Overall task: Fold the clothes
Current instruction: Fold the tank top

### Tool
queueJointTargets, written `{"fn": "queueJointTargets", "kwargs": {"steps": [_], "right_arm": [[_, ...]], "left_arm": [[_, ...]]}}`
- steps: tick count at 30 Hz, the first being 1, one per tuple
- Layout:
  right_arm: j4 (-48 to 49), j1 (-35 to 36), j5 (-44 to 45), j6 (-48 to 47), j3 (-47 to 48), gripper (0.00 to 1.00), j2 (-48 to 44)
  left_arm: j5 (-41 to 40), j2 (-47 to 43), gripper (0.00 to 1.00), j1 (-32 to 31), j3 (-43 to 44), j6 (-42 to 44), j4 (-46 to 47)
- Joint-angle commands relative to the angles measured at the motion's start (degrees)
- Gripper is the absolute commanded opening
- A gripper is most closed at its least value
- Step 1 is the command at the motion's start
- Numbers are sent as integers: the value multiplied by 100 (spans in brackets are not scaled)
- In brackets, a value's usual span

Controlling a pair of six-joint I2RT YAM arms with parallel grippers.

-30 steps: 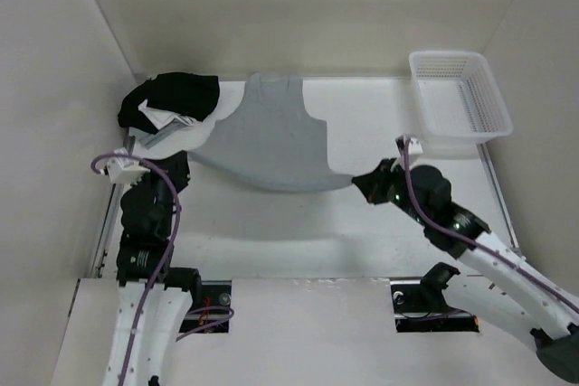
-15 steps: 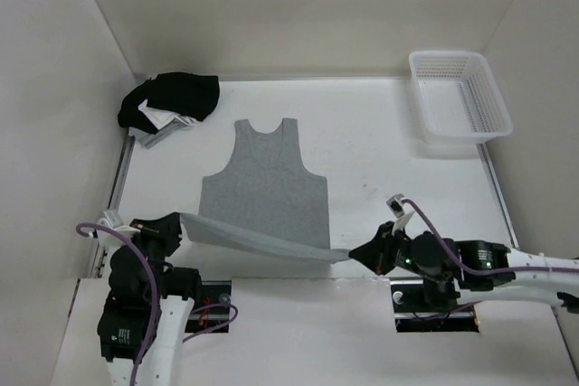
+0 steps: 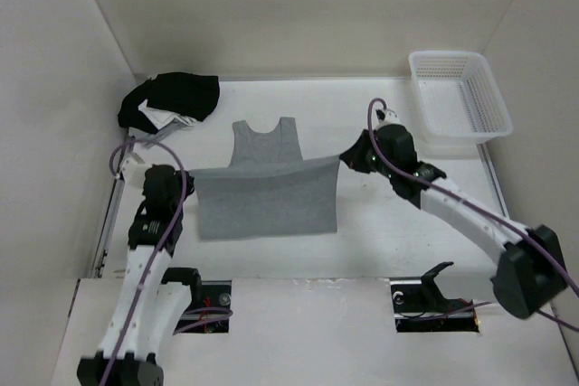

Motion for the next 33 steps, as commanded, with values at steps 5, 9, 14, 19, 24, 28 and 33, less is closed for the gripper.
{"fn": "queueJointTargets", "kwargs": {"steps": [5, 9, 14, 19, 24, 28, 33], "right_arm": [[1285, -1051, -1282, -403, 2166, 0, 2302], [1119, -1341, -1538, -333, 3519, 0, 3735], [820, -1456, -1477, -140, 5059, 5, 5283], [977, -1430, -1231, 116, 5098, 46, 5384], [1749, -1325, -932, 98, 2983, 53, 3952], [2286, -1044, -739, 203, 1128, 6, 2915], [2384, -780, -379, 441, -281, 14, 2114]], "left_arm": [[-490, 3240, 0, -11, 766, -18, 3612], [-472, 4946, 0, 59, 1618, 219, 4079], [-499, 6337, 6, 191, 2541, 359, 4396], [-358, 6332, 26, 121, 2825, 782, 4633], [-507, 4603, 29, -897, 1220, 1020, 5046], [-552, 3222, 29, -1618, -415, 853, 4689], [-245, 1421, 32, -1506, -1727, 318, 3028]]}}
